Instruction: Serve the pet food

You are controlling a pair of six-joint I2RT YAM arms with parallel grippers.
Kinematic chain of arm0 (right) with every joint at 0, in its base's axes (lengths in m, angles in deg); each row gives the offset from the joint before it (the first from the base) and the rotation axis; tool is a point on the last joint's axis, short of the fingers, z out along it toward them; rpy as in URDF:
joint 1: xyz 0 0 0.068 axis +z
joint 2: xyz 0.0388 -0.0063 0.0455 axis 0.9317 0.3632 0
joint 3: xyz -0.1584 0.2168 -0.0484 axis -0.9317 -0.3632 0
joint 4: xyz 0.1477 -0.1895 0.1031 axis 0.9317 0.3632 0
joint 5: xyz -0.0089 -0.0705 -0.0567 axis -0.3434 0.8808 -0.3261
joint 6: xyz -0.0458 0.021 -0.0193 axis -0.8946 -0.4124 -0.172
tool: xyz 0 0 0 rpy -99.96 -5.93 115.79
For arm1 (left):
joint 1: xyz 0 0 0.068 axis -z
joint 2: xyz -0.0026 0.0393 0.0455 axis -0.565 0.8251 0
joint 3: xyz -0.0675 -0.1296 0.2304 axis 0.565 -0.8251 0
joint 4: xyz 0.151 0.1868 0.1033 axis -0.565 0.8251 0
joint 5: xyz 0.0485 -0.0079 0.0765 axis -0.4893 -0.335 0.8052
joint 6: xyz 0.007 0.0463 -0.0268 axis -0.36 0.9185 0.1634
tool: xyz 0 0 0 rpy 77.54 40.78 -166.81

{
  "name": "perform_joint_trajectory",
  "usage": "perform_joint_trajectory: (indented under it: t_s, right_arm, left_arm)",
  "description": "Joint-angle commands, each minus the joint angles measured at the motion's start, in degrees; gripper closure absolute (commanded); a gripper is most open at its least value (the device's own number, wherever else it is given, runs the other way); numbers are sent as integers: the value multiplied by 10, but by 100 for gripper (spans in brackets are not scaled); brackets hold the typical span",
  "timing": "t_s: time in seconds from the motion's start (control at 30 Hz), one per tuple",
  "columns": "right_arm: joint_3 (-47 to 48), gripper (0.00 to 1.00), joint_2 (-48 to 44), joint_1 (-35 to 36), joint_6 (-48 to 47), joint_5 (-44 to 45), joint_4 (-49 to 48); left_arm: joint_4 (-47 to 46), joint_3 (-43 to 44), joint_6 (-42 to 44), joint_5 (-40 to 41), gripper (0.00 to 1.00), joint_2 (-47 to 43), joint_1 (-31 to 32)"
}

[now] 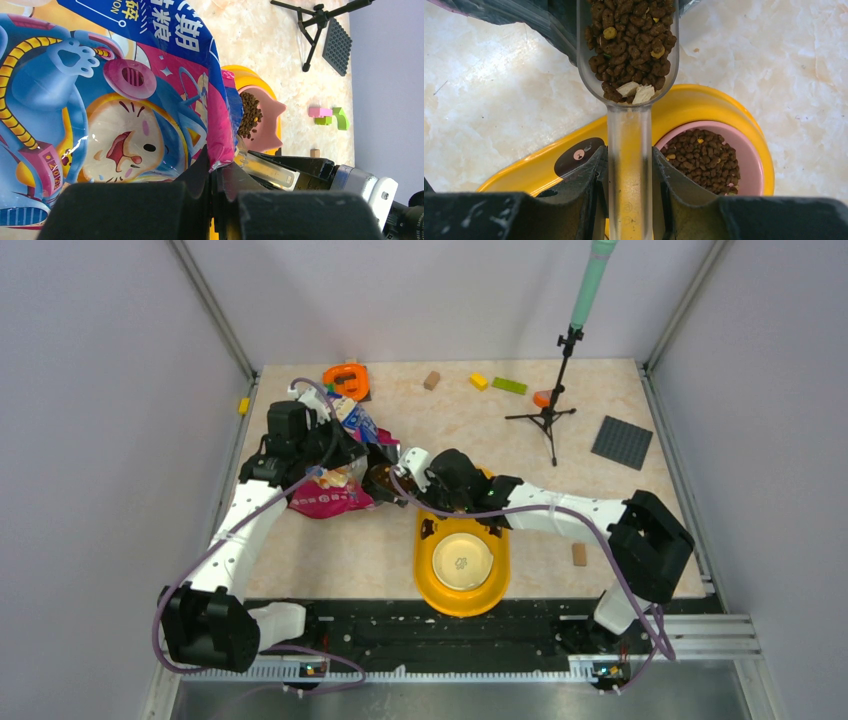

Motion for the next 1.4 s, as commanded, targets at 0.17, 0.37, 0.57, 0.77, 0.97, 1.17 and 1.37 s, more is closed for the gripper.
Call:
perform_joint_trajectory:
  t_s: [0.17,0.37,0.57,0.77,0.97,1.17,1.37]
  right_arm:
    - [4,100,-53,8,-21,12,-20]
    - [2,100,-90,10,-32,9,19]
    - [-16,100,-145,10,-35,-4,70]
    - [-42,100,-216,10,-24,-9,145]
    - [-108,100,-321,11,-20,-14,167]
    - [-142,100,-389,11,6,-11,238]
    - [-152,100,-428,12,78,-18,280]
  left_arm:
    - [-30,35,2,-25,100,-15,-5]
    - [-30,36,4,-26,100,-12,-7]
    - [-21,41,4,-29,100,-10,-11]
    - [-30,43,-3,-30,100,-6,-16]
    - [-33,46,-2,-30,100,3,-23]
    - [-25,62,11,-29,100,20,-29]
    - [-16,75,24,-23,100,31,-35]
